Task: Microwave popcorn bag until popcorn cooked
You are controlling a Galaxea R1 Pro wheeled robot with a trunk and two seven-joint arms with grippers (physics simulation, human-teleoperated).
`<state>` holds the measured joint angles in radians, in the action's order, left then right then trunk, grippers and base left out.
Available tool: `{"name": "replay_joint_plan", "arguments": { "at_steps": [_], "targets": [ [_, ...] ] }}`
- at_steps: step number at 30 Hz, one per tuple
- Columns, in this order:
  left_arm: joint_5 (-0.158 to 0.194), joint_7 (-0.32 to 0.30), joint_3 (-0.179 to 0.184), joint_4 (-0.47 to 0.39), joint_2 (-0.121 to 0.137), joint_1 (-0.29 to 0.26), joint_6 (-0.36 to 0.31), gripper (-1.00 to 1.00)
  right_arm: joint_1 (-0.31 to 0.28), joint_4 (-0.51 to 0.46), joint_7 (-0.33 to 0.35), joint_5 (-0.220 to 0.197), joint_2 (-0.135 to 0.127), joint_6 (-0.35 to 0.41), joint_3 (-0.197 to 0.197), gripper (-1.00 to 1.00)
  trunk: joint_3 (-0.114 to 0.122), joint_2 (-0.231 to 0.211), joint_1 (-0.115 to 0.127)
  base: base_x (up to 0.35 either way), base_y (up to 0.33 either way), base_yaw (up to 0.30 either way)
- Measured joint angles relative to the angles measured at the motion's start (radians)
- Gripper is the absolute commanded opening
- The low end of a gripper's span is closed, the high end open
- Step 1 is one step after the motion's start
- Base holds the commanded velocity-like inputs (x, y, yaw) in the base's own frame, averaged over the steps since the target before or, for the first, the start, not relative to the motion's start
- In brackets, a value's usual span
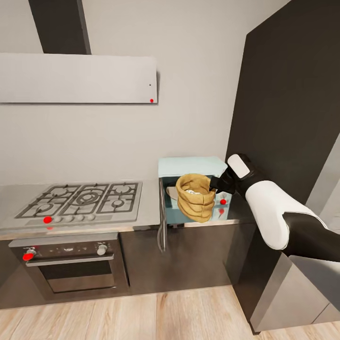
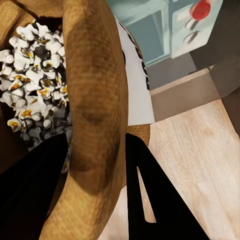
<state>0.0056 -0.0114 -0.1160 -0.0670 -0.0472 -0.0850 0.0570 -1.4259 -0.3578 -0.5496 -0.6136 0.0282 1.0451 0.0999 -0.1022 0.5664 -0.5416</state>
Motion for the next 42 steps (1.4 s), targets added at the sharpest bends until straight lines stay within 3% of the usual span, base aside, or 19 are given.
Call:
{"name": "replay_joint_plan", "arguments": {
  "at_steps": [8, 36, 42],
  "targets": [
    [0.0, 0.0, 0.001, 0.0, -0.003, 0.001, 0.001, 1.0, 0.0, 0.0, 0.0, 0.0, 0.0, 0.0, 0.0, -1.0, 0.0, 0.0, 0.0, 0.0, 0.0, 0.0],
    [0.0, 0.0, 0.0, -0.001, -0.003, -0.002, 0.001, 1.0, 0.011, 0.0, 0.0, 0.0, 0.0, 0.0, 0.0, -1.0, -0.088, 0.196, -0.107, 0.0, 0.0, 0.0],
    [0.0, -0.001, 0.0, 0.0, -0.002, -0.002, 0.001, 1.0, 0.011, 0.0, 0.0, 0.0, 0.0, 0.0, 0.001, -1.0, -0.088, 0.196, -0.108, 0.0, 0.0, 0.0]
  ]
}}
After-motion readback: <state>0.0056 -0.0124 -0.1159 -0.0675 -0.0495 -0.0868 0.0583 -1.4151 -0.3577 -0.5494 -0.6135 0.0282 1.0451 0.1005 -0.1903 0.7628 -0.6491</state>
